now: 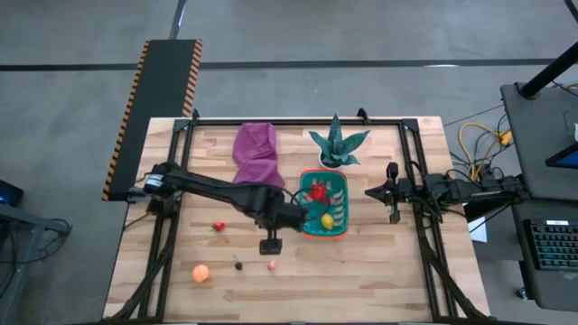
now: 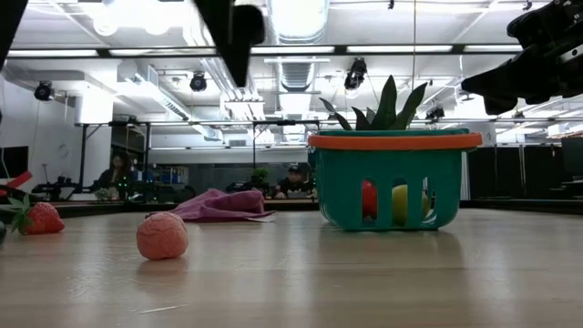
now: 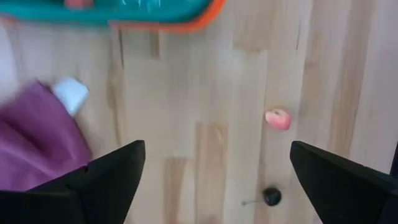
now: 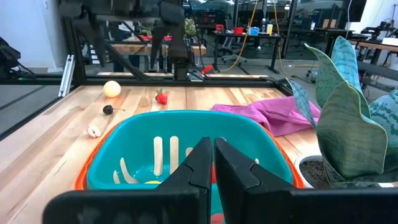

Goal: Pick and placing Produce into tupperware
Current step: Put the right pink peach into the blue basket

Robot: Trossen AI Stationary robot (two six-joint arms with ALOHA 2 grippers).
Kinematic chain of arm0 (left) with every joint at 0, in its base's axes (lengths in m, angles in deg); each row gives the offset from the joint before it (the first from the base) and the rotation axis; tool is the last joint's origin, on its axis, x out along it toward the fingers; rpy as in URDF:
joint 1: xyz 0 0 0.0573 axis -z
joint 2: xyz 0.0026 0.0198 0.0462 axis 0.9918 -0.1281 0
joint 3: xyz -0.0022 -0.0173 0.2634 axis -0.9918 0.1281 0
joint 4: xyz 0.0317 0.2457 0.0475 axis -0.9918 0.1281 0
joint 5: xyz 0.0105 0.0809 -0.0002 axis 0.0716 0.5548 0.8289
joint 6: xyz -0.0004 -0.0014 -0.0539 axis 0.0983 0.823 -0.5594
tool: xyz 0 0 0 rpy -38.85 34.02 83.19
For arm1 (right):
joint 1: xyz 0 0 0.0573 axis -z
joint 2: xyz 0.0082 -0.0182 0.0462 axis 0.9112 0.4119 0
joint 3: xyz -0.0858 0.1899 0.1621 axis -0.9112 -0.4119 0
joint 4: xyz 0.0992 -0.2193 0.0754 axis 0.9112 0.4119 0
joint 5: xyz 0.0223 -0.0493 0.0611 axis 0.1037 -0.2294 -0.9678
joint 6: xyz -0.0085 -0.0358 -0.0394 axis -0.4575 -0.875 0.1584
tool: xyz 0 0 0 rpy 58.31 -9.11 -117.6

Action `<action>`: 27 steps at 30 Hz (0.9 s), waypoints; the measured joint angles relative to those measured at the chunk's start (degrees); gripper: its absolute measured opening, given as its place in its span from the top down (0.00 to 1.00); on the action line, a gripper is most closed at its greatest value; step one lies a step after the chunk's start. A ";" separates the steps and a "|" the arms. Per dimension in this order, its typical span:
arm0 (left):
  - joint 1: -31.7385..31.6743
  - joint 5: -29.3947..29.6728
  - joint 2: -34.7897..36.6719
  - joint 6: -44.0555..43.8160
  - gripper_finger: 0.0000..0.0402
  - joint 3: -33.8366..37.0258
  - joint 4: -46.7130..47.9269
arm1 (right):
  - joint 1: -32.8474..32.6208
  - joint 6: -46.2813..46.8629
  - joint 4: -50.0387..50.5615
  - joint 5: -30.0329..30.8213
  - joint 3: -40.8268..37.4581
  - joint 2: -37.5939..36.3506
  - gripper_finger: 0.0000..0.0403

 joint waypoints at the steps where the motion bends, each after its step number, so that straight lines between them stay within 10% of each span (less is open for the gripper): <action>1: 0.40 -0.02 0.00 -1.46 0.04 0.75 0.10 | -0.02 0.02 0.00 0.00 0.00 0.02 0.98; 27: 7.72 3.07 -0.12 -23.51 0.04 8.89 -7.14 | -0.01 -0.07 0.01 0.00 0.00 0.04 0.98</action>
